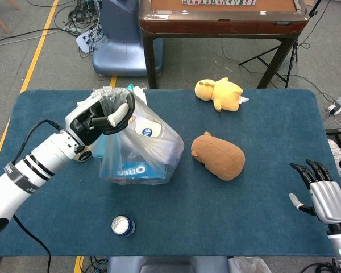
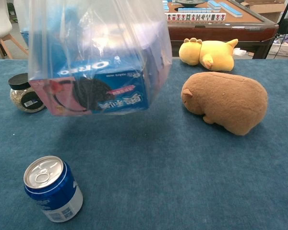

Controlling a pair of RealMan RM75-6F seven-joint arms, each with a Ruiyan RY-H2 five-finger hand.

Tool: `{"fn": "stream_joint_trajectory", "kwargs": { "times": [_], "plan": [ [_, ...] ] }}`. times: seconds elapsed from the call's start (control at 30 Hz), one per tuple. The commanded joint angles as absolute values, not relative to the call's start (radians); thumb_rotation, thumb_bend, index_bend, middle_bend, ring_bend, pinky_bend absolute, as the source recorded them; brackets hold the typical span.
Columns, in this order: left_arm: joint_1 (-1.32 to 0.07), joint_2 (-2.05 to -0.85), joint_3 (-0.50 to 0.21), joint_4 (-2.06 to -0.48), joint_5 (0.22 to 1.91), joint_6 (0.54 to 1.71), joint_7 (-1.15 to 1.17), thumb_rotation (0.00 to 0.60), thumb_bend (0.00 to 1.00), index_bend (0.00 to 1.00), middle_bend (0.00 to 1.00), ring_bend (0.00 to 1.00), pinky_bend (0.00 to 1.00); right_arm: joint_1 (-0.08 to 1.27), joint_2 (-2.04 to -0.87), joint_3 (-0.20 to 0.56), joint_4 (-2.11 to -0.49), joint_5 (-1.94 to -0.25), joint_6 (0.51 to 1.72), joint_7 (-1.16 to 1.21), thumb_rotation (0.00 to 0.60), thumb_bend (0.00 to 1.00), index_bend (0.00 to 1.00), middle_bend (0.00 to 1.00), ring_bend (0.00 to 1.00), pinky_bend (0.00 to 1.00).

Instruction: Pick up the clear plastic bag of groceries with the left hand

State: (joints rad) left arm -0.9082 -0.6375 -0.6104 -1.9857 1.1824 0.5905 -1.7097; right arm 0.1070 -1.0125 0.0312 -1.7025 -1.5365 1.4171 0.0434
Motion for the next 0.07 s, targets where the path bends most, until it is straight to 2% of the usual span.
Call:
{"fn": "stream_joint_trajectory", "kwargs": {
  "times": [0.03,0.07],
  "plan": [
    [-0.893,-0.636,-0.622,-1.975,1.187,0.584,-1.713,0.600,0.54,0.58,0.80,0.95,1.00,0.110,-1.012,0.032,-1.706,-1.535,1.414,0.039,0.600,0.32,0.17,0.23,0.07,0.10],
    [-0.889,-0.636,-0.625,-1.972,1.189,0.581,-1.713,0.600,0.54,0.58,0.80,0.95,1.00,0.110,-1.012,0.033,-1.707,-1.534,1.413,0.037,0.600,0.32,0.17,0.23,0.07,0.10]
  ]
}}
